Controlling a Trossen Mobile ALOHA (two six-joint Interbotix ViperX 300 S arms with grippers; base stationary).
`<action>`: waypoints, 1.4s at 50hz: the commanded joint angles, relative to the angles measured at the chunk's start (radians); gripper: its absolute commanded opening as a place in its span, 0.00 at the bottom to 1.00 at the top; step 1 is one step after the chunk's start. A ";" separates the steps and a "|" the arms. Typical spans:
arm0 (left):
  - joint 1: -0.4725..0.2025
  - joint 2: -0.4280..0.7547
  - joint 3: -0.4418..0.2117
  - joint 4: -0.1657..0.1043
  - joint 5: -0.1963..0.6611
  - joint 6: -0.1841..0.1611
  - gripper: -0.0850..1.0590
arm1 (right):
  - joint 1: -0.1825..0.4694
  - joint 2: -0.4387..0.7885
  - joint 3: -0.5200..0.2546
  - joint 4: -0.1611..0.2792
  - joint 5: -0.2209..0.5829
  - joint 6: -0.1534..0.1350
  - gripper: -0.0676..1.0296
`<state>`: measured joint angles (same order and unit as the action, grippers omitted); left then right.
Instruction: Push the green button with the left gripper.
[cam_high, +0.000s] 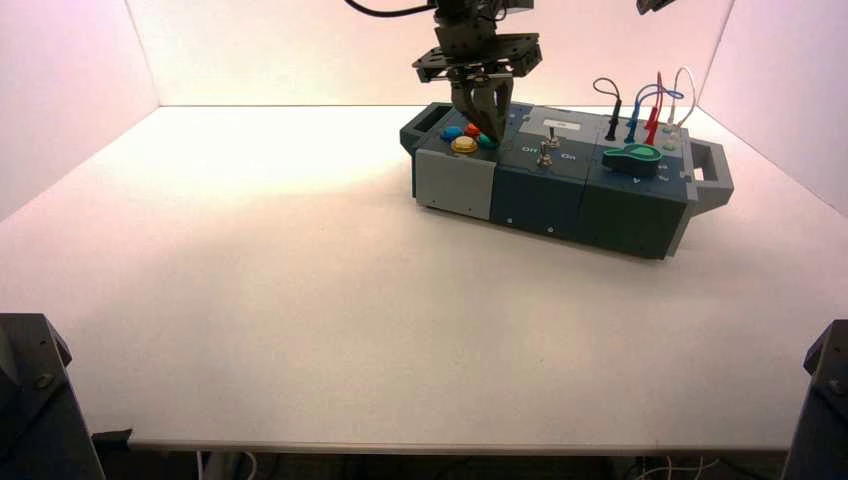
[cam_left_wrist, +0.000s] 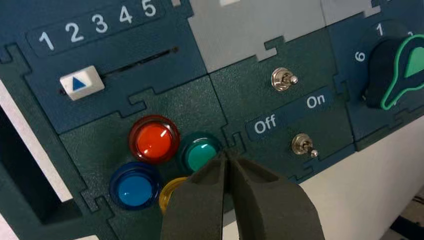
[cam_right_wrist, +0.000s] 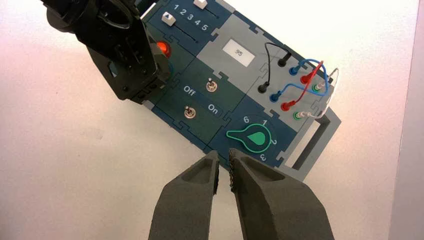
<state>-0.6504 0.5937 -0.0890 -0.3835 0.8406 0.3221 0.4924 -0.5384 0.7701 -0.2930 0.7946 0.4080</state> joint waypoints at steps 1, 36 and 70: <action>0.023 -0.015 -0.028 0.005 -0.003 0.000 0.05 | -0.008 -0.015 -0.032 0.002 -0.003 0.008 0.18; 0.046 -0.069 -0.048 0.011 0.020 0.000 0.05 | -0.006 -0.006 -0.032 0.002 -0.003 0.008 0.18; 0.031 -0.046 -0.058 0.005 0.034 -0.003 0.05 | -0.008 -0.009 -0.029 0.005 -0.003 0.005 0.18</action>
<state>-0.6105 0.5814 -0.1181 -0.3743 0.8713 0.3221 0.4909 -0.5415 0.7609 -0.2869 0.7961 0.4065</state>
